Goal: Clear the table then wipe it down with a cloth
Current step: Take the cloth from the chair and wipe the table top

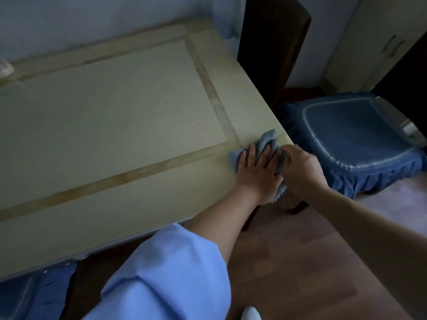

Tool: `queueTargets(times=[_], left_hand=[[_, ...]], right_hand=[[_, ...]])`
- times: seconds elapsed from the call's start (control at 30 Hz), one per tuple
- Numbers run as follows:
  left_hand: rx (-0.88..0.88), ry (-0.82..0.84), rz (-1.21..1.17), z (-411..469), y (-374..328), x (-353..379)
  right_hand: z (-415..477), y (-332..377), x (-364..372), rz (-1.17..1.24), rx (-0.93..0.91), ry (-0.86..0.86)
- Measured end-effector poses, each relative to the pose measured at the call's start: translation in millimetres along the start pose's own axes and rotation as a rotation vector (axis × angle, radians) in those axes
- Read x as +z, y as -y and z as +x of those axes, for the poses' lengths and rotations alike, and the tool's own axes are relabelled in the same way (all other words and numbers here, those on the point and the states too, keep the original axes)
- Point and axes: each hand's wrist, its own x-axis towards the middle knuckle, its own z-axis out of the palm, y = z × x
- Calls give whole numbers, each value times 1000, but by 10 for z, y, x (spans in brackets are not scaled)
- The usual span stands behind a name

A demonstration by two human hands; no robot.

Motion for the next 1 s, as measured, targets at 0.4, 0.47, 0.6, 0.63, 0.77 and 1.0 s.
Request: queueTargets(times=[0.4, 0.47, 0.6, 0.63, 0.77, 1.0], left_hand=[[-15, 16, 58, -849, 1358, -144], [-52, 7, 54, -966, 1641, -148], [-85, -103, 15, -976, 1971, -150], [-80, -104, 22, -915, 2021, -167], [16, -6, 72, -622, 2154, -309], [85, 28, 51, -379, 2133, -454]], right_hand=[[-104, 1033, 647, -16, -226, 244], [-123, 1220, 829, 50, -275, 283], [-33, 1473, 1197, 123, -273, 257], [10, 1498, 1249, 107, -262, 259], [192, 1452, 1323, -69, -160, 294], [378, 1405, 1337, -257, -128, 306]])
